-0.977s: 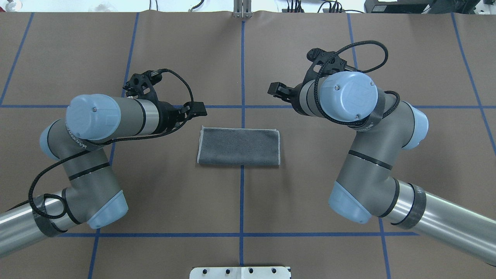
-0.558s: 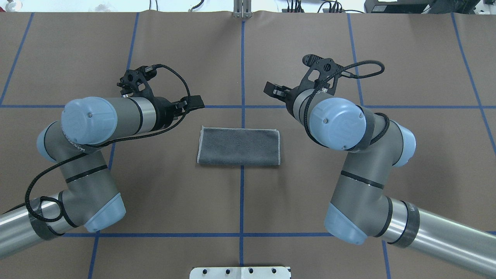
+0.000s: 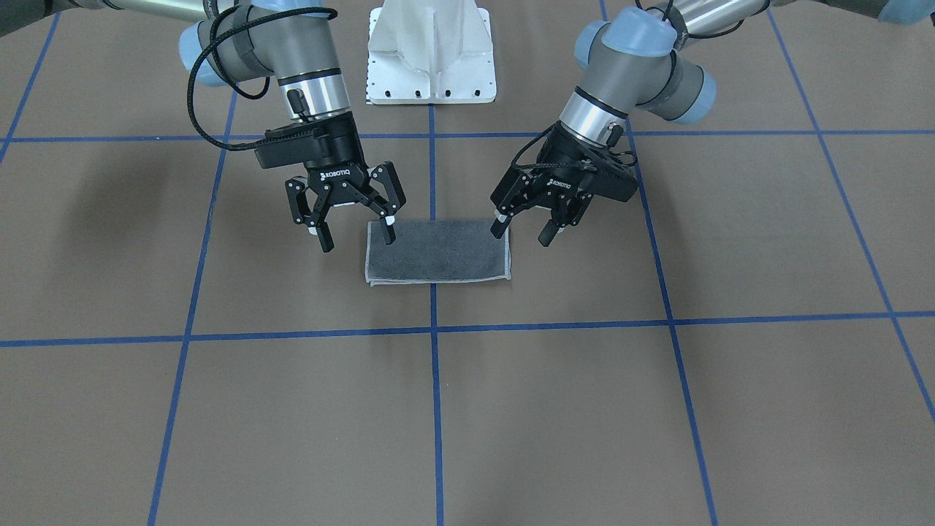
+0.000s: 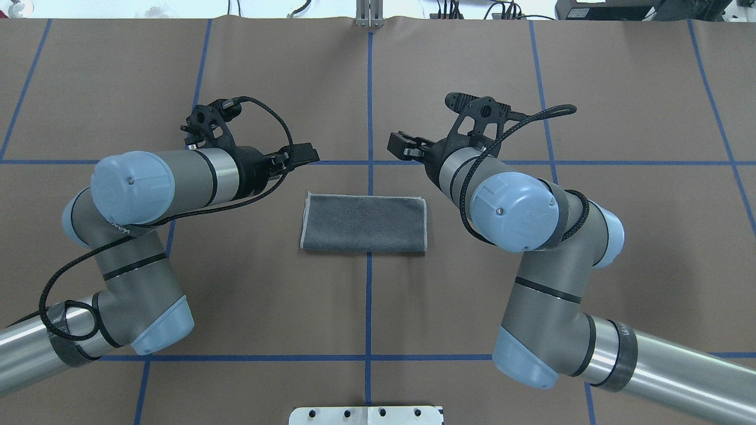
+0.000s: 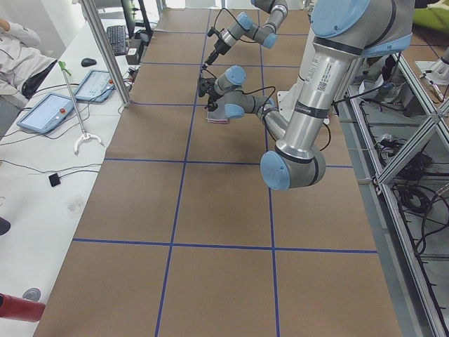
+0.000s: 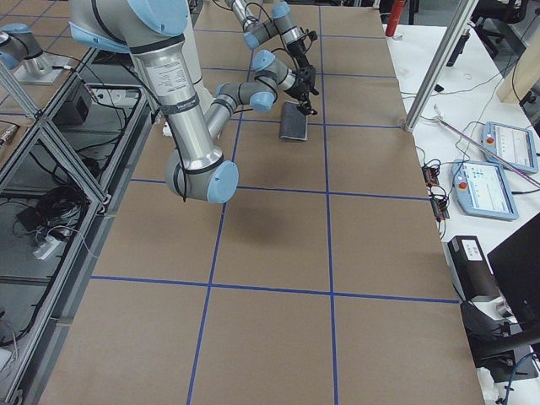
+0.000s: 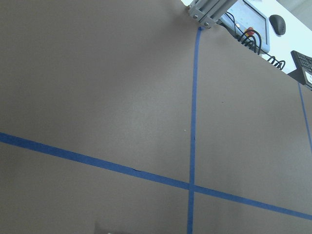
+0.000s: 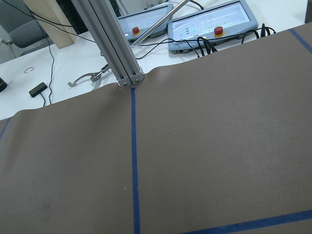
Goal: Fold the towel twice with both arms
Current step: 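Lift the right arm away while the left gripper grasps the folded strip's end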
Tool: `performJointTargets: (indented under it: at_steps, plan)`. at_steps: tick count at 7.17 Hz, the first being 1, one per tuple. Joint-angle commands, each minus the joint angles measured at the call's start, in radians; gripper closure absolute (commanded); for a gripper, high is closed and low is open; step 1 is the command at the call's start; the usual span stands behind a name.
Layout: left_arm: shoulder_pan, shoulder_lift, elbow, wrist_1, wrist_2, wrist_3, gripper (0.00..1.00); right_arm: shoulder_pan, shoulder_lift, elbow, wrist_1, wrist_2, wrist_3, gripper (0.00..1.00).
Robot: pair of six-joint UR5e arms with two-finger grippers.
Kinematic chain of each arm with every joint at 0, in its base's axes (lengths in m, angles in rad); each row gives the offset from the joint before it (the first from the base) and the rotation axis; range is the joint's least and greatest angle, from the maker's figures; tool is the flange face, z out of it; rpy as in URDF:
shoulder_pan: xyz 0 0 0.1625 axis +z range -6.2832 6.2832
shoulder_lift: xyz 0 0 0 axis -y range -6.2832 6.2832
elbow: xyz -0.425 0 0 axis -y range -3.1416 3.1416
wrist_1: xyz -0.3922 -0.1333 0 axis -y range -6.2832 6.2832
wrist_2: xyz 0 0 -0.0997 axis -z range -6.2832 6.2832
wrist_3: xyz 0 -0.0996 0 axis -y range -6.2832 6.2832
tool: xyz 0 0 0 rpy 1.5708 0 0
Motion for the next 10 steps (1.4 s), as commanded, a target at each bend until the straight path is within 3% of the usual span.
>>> performJointTargets:
  at_steps: [1, 3, 4, 6, 8, 10]
  plan:
    - [-0.001, 0.029, -0.004, -0.042, 0.003, 0.001, 0.0, 0.101, -0.039, 0.007, -0.017, 0.233, -0.104, 0.0]
    - [-0.001, 0.067, -0.007, -0.007, -0.134, 0.043, 0.0, 0.247, -0.044, 0.007, -0.156, 0.487, -0.2, 0.0]
    - [0.0, 0.093, -0.011, 0.022, -0.149, 0.038, 0.0, 0.314, -0.045, 0.007, -0.223, 0.577, -0.247, 0.0]
    - [0.037, 0.101, 0.01, 0.024, -0.141, 0.017, 0.0, 0.393, -0.059, 0.01, -0.321, 0.637, -0.514, 0.0]
    - [0.063, 0.071, 0.053, 0.022, -0.138, -0.044, 0.02, 0.418, -0.073, 0.01, -0.312, 0.659, -0.518, 0.0]
    - [0.084, 0.057, 0.056, 0.024, -0.137, -0.196, 0.28, 0.418, -0.074, 0.013, -0.311, 0.659, -0.513, 0.0]
